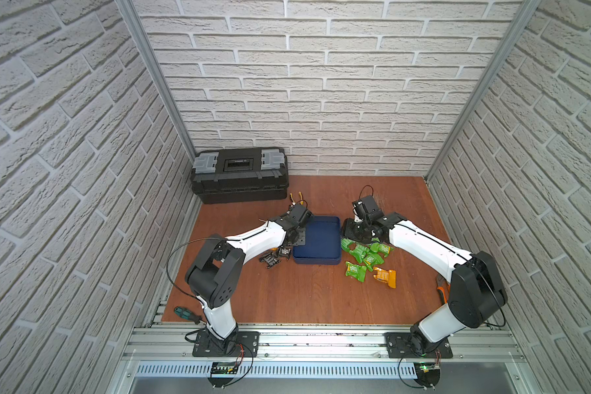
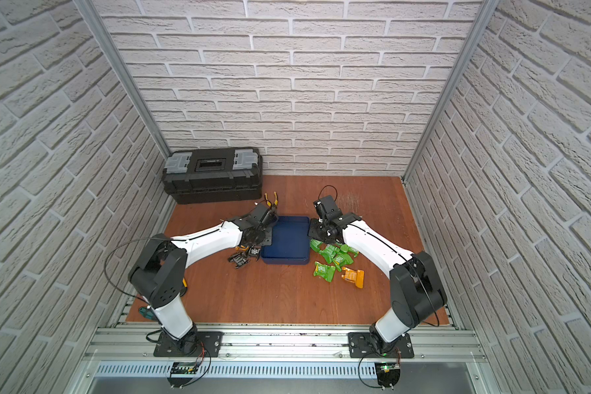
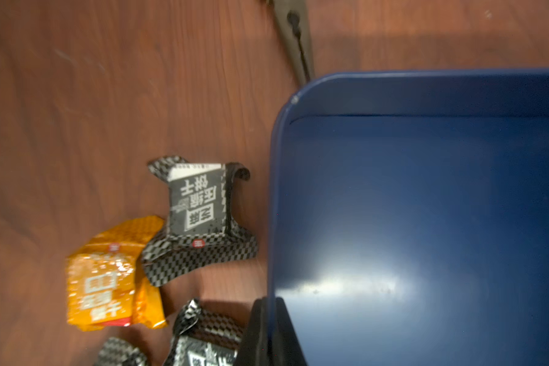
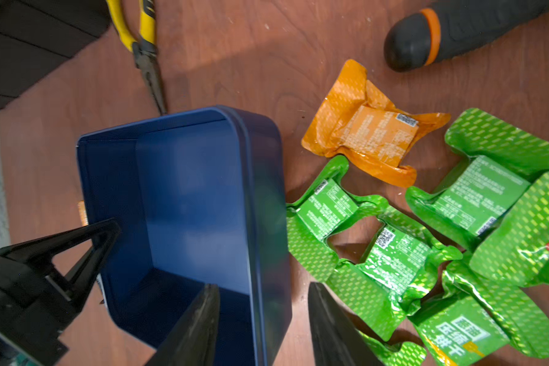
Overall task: Take the cookies out of the storage box
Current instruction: Adjust the storage box at the center of the board.
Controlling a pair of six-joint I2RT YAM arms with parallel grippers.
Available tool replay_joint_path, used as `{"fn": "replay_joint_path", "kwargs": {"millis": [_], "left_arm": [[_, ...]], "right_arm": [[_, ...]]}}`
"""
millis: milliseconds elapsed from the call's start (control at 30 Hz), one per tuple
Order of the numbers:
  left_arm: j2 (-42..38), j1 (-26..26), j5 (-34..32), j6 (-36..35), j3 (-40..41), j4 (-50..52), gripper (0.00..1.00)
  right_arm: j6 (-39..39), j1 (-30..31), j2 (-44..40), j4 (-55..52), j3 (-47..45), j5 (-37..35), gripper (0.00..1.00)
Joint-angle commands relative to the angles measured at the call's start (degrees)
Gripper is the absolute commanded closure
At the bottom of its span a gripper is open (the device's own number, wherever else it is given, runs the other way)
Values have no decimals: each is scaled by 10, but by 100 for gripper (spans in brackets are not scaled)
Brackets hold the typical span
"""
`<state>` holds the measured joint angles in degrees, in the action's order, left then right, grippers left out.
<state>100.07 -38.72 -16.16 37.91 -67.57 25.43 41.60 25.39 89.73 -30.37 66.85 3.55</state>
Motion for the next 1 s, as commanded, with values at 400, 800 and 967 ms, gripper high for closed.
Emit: {"fn": "replay_joint_path", "kwargs": {"millis": [400,800,967], "left_arm": [[-137,-99,-257,-29,122,-194,100],[-53,-69,-65,151,-9,107,100],[-13,-59,-34,159,-42,139,100]], "right_arm": [[6,6,-78,14,-39,-6,51],[10,6,-97,6,-36,-11,51],[11,5,-101,2,-37,-19,51]]}}
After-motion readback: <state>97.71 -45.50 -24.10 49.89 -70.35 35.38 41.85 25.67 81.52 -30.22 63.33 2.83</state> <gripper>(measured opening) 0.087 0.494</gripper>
